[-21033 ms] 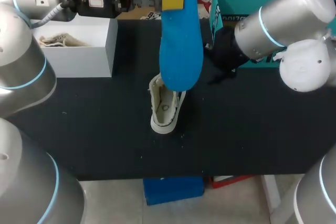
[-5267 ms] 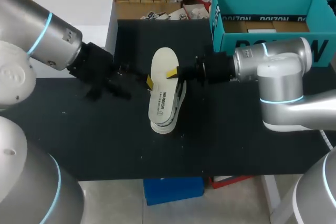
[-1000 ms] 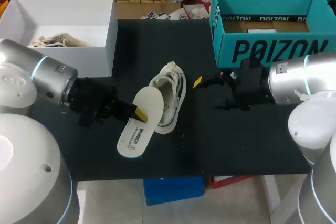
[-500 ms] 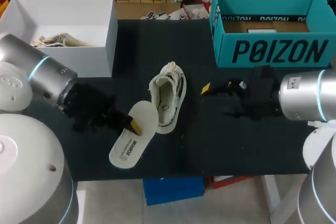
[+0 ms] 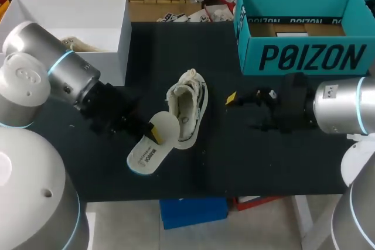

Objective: Take the shoe out of the shoebox, open the shoe tongue, remove and reinsert the insole, then place the shoe into the shoebox

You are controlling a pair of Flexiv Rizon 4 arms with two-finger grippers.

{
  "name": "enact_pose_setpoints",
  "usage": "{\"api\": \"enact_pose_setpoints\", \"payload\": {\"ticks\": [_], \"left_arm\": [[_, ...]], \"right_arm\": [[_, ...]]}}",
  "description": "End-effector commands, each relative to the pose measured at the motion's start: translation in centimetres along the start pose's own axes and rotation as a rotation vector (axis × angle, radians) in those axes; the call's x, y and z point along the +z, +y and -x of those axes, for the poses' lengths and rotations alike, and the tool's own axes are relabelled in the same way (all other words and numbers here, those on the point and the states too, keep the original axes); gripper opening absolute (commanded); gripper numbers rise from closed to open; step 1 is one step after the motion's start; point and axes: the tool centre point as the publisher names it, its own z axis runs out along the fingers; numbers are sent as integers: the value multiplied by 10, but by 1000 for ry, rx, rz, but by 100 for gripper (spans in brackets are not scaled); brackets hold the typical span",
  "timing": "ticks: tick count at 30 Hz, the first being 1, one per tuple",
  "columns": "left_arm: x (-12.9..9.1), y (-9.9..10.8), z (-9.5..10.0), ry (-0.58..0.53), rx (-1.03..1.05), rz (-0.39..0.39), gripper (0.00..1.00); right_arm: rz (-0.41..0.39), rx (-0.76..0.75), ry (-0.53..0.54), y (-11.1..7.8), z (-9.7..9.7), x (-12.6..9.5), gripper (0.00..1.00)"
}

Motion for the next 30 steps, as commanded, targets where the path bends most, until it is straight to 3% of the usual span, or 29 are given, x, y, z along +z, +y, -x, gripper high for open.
{"api": "enact_pose_setpoints", "payload": {"ticks": [1,16,30], "left_arm": [[8,18,3,18,-6,-60,0],[18,57,-1,25,-42,-57,0],[19,101,9,36,-26,-59,0]], "right_arm": [[0,0,-1,-1,0,0,100],[0,0,-1,-1,0,0,100],[0,0,-1,-1,0,0,100]]}}
